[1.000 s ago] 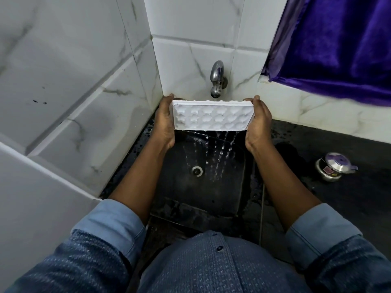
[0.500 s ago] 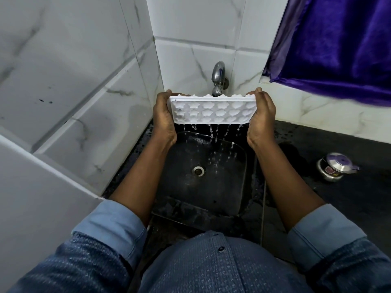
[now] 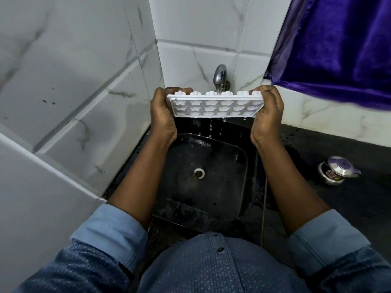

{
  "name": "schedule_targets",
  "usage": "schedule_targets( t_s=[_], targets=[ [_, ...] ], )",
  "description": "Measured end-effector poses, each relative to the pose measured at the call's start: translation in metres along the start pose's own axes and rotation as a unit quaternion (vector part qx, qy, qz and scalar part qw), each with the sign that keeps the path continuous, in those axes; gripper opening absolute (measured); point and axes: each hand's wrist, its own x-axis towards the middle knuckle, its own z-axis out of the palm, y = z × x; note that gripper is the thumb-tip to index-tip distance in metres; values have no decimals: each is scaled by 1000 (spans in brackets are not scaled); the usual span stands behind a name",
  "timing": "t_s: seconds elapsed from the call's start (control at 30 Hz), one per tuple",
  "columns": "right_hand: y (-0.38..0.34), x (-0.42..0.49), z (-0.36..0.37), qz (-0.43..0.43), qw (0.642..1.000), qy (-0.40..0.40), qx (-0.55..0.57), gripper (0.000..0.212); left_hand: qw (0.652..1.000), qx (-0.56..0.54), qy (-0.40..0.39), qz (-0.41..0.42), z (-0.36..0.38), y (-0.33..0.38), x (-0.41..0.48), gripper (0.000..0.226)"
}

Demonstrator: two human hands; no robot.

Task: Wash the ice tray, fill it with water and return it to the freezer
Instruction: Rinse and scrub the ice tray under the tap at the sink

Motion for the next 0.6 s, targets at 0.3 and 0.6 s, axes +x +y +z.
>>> schedule_targets(
  t_s=[0.3, 0.6],
  targets=[
    [-11, -7, 3, -40, 997, -27, 58, 20, 998, 38, 6, 39, 1, 11, 2, 60],
    [-12, -7, -9, 30, 989, -30, 144, 38, 999, 50, 7, -4, -13, 3, 5, 32]
  ],
)
